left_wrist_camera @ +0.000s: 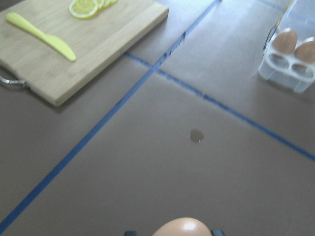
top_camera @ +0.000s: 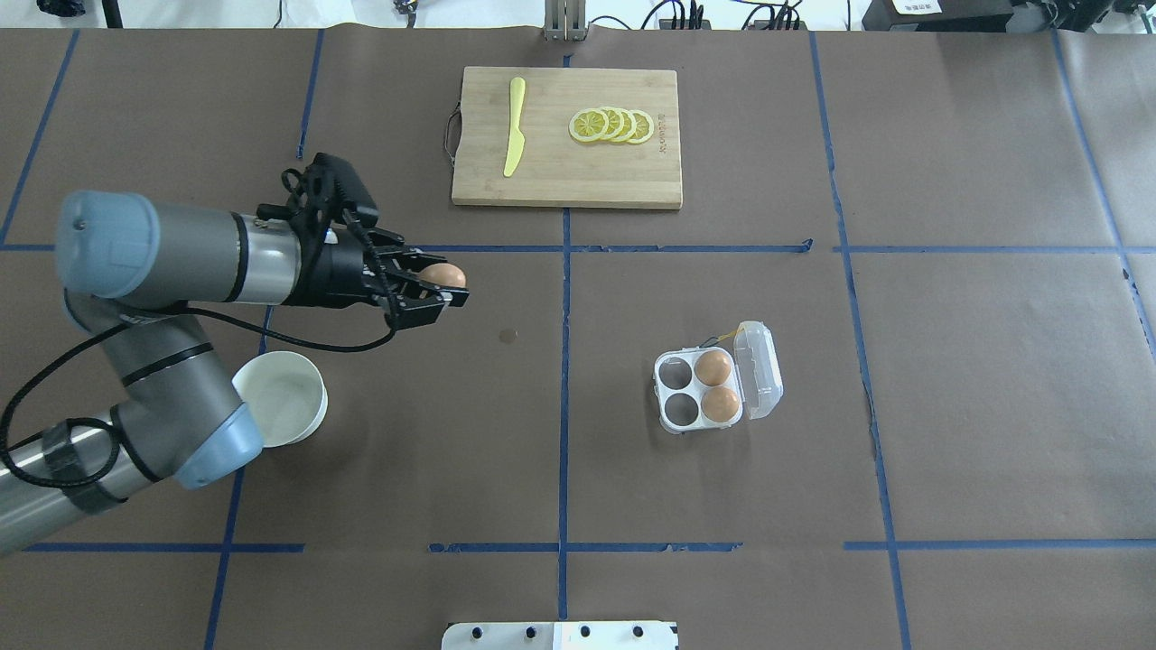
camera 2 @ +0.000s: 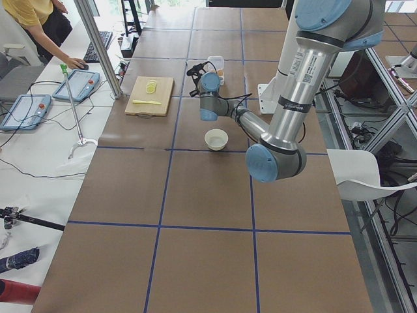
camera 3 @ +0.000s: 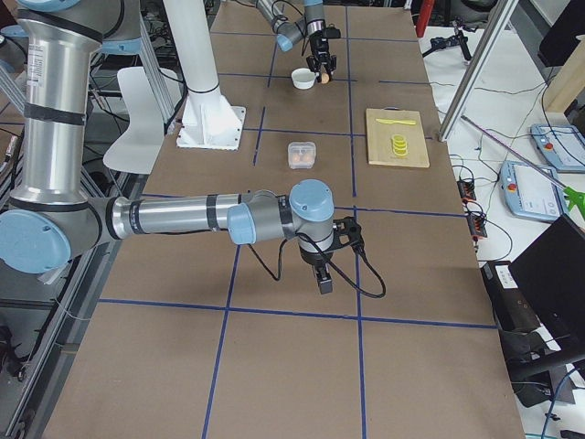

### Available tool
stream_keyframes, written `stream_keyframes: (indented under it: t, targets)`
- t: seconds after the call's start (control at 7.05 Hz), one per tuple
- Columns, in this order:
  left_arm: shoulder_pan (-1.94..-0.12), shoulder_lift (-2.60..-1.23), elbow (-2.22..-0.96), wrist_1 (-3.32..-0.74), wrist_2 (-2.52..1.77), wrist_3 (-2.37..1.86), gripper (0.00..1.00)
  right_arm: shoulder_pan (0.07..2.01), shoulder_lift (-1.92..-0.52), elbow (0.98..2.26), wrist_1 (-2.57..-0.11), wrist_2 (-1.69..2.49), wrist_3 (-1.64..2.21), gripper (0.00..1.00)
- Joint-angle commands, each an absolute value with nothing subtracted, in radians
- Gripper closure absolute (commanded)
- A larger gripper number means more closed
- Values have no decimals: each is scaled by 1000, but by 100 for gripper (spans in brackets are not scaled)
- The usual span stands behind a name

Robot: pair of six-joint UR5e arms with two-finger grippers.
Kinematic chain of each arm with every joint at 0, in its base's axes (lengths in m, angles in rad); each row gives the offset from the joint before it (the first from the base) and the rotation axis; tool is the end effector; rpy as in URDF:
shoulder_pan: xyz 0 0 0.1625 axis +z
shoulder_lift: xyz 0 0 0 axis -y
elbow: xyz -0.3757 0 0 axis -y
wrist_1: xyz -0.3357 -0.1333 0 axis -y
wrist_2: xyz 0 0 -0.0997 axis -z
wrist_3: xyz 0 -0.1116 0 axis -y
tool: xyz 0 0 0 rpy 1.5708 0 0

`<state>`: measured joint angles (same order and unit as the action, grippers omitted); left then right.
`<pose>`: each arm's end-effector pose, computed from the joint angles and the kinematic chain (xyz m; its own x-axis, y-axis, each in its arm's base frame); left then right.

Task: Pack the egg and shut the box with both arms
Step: 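Lift the egg with the left gripper and carry it to the carton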

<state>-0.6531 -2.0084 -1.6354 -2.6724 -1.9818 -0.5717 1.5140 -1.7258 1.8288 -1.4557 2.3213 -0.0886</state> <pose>0.3848 -0.4061 0.2382 0.1876 0.8272 -0.5297 0.1519 0.5083 0.8477 0.0349 -0.3935 0.5573 0.7141 -0.2744 0.6441 0.1191 0.9542 0.2744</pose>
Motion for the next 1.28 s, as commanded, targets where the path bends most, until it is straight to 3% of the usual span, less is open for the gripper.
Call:
stream_keyframes:
  t: [0.0,0.71,1.13]
  targets:
    - [-562,-2118,-1586,-2678,-1840,-638,100,1514,-1726,1830,-1456,2321,-89,0]
    - [-307,-2371,-1329,-2680,-1448,-781,100,1514,-1718,1825,-1456,2319,-91,0]
    - [-278,-2390,-1266,-2680,-1445,-782,94,1514,-1717,1825,-1456,2319,-90,0]
